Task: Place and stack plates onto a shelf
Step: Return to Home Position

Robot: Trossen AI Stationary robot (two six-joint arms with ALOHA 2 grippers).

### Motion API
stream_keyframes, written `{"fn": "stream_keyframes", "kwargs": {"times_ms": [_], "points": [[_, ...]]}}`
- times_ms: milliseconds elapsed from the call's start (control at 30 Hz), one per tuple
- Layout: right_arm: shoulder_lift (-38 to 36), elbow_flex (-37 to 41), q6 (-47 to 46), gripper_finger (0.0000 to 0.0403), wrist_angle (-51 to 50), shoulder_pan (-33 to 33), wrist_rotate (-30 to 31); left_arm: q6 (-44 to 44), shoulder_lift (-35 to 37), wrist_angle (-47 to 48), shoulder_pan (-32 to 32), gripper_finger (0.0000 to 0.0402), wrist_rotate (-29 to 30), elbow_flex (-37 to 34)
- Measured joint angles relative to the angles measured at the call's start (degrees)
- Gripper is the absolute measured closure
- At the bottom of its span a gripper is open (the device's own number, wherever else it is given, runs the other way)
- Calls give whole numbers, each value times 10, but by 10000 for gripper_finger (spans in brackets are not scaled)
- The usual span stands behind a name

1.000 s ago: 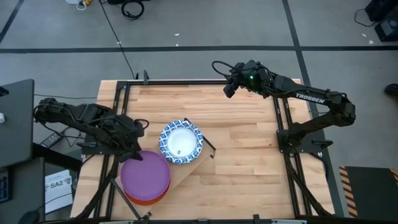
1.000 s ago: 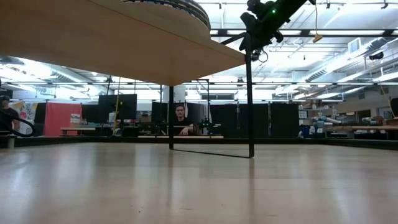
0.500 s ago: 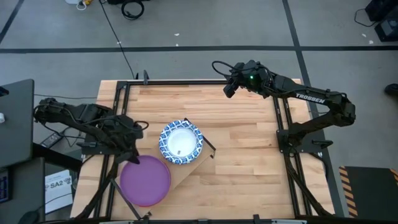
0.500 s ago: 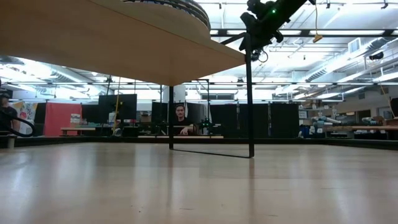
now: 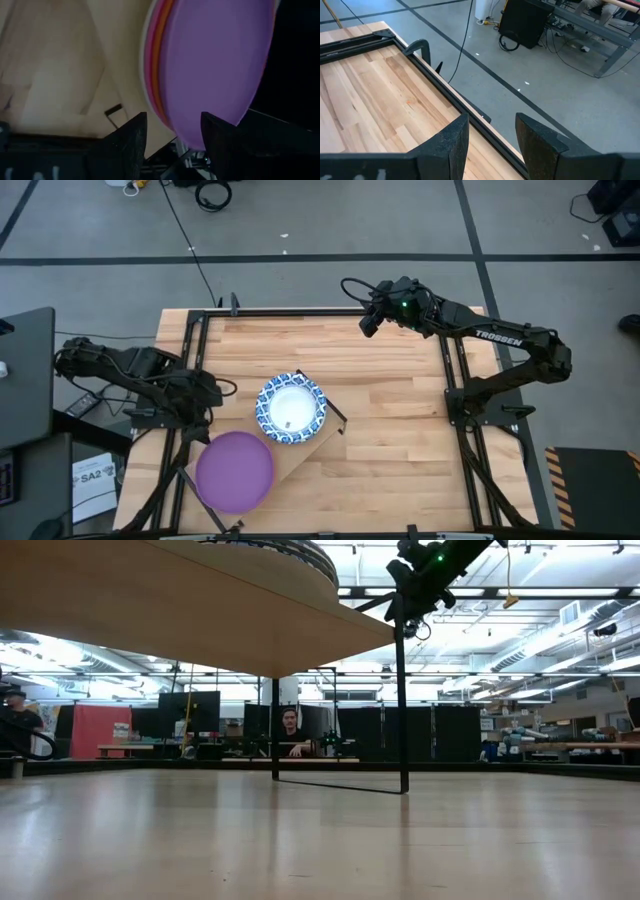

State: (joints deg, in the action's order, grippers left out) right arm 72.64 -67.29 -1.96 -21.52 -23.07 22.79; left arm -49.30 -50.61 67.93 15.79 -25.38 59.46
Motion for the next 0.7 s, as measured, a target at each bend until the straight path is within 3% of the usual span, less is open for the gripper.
{"fn": "stream_keyframes", "kwargs": {"times_ms": [233,433,700], "points": [[0,0,0,235,0,0,0,25,0,13,0,209,3,0],[0,0,0,235,0,0,-3,88,0,13,0,209,63,0],[14,0,-1,235,47,2,-102,212,0,-12,-13,209,139,0]]}}
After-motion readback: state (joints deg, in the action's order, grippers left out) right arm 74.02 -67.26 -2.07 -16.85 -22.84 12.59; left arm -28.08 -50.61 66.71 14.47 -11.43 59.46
